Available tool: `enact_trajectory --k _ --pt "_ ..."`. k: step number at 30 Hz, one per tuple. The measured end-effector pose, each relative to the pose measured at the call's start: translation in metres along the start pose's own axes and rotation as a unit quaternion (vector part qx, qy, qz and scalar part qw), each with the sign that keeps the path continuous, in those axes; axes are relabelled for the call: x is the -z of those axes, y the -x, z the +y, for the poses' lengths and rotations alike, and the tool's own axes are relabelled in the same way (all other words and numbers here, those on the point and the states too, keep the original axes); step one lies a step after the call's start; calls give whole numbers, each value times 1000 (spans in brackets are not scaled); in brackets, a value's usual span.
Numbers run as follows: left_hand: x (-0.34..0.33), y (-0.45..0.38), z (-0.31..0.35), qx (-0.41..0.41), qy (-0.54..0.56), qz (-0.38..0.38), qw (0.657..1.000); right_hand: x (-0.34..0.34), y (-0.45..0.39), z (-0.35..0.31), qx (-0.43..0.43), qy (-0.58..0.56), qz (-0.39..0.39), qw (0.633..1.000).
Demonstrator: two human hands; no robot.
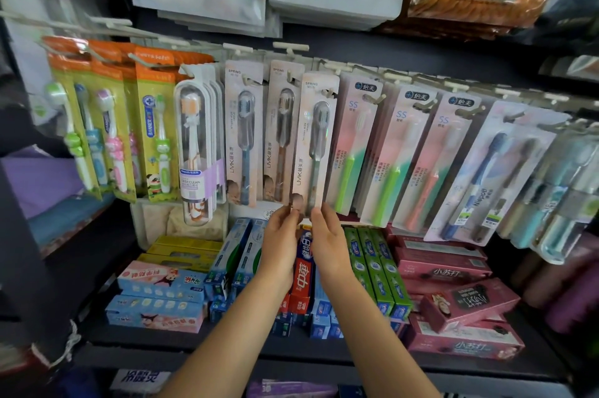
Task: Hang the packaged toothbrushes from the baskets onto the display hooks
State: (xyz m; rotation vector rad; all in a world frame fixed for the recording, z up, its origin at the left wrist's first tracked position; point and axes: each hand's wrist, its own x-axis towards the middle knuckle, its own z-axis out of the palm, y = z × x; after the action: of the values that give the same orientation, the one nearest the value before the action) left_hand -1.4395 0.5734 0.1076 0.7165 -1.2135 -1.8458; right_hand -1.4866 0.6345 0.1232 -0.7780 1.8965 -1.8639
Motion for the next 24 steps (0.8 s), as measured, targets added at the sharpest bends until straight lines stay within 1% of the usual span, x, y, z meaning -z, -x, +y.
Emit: enact_trajectory --k 3,7,9,12,14,19,24 --pt "2 5 0 16 42 1 999 4 3 5 9 -16 7 1000" --pt "3 16 5 -1 54 -26 998 10 9 5 17 -42 15 999" --pt "1 20 9 -24 32 -35 999 13 9 4 30 -36 17 999" --pt "-3 22 19 -71 -26 -18 997 14 8 -6 59 -34 6 998" --pt "-6 19 27 -100 -60 -22 993 13 4 -12 76 -24 -1 997" --pt "-14 20 53 -147 -75 -81 983 4 -7 -31 110 -14 -5 994" --pt "-19 18 66 -153 -51 -123 979 0 -9 -37 113 -35 -21 993"
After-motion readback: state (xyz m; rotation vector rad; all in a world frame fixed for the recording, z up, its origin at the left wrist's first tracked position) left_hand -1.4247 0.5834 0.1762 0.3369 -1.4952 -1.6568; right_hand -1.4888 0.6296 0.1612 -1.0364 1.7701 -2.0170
